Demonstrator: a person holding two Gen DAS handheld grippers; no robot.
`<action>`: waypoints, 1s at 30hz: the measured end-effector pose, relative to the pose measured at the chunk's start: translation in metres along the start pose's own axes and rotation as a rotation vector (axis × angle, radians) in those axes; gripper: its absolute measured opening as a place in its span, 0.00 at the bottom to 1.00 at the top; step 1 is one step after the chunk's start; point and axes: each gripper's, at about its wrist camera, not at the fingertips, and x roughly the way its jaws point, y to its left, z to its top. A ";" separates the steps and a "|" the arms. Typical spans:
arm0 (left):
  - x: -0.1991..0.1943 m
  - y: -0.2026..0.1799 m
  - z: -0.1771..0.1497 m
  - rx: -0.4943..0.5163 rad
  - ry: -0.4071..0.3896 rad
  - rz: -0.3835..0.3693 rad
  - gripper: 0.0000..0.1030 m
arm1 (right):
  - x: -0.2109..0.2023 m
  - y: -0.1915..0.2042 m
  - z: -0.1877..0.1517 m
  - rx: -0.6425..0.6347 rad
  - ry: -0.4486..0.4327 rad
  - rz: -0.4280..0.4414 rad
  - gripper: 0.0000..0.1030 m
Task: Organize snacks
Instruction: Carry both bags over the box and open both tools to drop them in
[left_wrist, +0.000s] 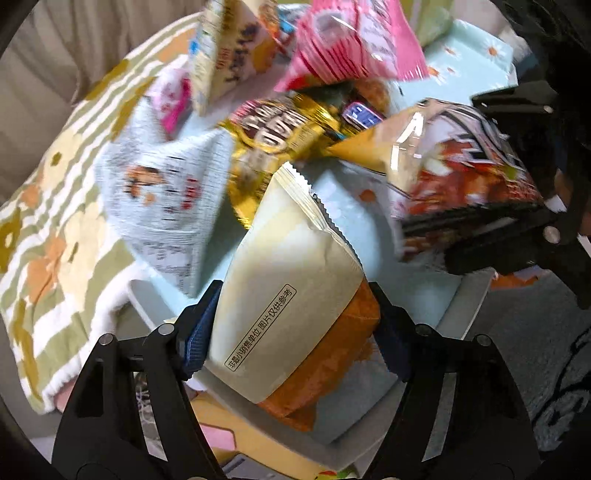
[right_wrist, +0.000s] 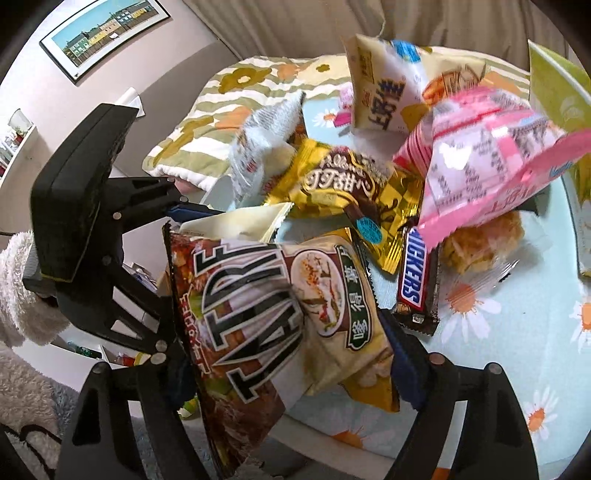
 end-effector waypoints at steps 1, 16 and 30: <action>-0.005 0.002 0.001 -0.014 -0.008 0.001 0.70 | -0.005 0.002 0.000 0.000 -0.007 0.003 0.78; -0.102 0.030 0.065 -0.141 -0.220 0.089 0.70 | -0.124 -0.001 0.043 -0.020 -0.225 -0.129 0.78; -0.128 -0.044 0.245 -0.185 -0.360 0.119 0.70 | -0.247 -0.129 0.084 0.052 -0.318 -0.317 0.78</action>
